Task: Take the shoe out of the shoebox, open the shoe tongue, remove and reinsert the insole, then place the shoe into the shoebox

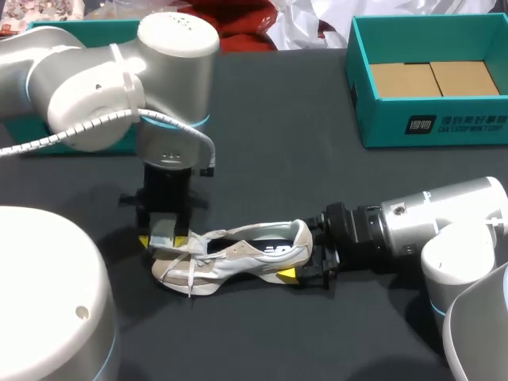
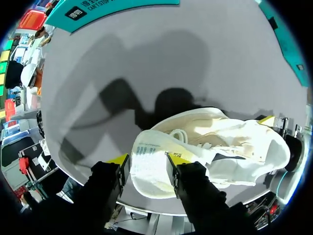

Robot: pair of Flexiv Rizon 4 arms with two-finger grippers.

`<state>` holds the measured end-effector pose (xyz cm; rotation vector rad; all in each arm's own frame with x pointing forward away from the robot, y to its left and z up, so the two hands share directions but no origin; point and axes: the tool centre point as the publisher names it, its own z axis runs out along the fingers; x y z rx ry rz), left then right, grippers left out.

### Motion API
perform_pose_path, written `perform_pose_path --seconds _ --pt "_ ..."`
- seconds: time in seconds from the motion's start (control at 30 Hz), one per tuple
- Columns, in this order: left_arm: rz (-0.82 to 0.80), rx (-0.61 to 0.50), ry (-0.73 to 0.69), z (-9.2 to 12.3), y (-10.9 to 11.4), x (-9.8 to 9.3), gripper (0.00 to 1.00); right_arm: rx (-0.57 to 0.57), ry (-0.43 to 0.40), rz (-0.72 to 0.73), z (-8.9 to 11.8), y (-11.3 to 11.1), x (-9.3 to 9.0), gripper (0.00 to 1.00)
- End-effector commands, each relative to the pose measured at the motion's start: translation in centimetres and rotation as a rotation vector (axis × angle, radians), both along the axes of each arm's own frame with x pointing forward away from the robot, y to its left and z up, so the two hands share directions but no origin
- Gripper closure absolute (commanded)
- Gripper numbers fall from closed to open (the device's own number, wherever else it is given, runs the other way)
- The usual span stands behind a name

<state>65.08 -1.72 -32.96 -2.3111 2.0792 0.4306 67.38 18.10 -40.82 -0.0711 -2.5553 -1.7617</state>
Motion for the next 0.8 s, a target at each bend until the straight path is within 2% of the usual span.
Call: perform_pose_path --seconds 0.03,0.33,0.6,0.8 --pt "-0.032 -0.095 -0.037 3.3 0.7 -0.7 0.52 -0.003 0.0 -0.002 0.0 0.2 0.0 1.0" --pt "-0.173 -0.239 -0.055 7.1 -1.4 -1.0 0.51 -0.003 0.0 -0.002 0.0 0.2 0.0 1.0" --pt "-0.276 -0.289 -0.092 9.5 -2.7 -1.5 0.46 -0.003 0.0 -0.002 0.0 0.2 0.0 1.0" --pt "-0.335 -0.346 -0.115 10.8 -3.9 -1.2 0.46 -0.003 0.0 -0.002 0.0 0.2 0.0 1.0"
